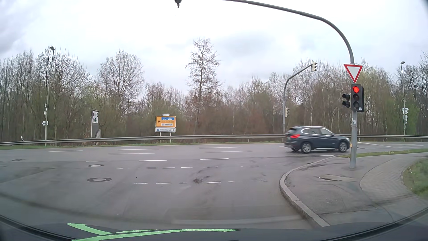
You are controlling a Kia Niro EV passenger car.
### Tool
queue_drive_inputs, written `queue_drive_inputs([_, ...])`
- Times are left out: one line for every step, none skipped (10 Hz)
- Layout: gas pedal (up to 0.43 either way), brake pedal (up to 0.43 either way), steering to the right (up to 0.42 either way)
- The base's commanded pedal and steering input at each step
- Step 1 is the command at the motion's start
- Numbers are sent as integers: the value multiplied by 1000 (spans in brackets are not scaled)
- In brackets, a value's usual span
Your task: Follow the waypoints while adhering to traffic rules and regulations
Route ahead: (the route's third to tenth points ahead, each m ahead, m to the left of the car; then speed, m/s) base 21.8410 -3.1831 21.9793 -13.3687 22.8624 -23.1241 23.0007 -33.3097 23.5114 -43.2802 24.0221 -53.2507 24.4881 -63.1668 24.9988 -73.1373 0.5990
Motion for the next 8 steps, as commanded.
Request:
queue_drive_inputs([0,274,-2])
queue_drive_inputs([0,262,-3])
queue_drive_inputs([0,268,-3])
queue_drive_inputs([0,262,-3])
queue_drive_inputs([0,262,-3])
queue_drive_inputs([0,262,-3])
queue_drive_inputs([0,256,-3])
queue_drive_inputs([0,256,-4])
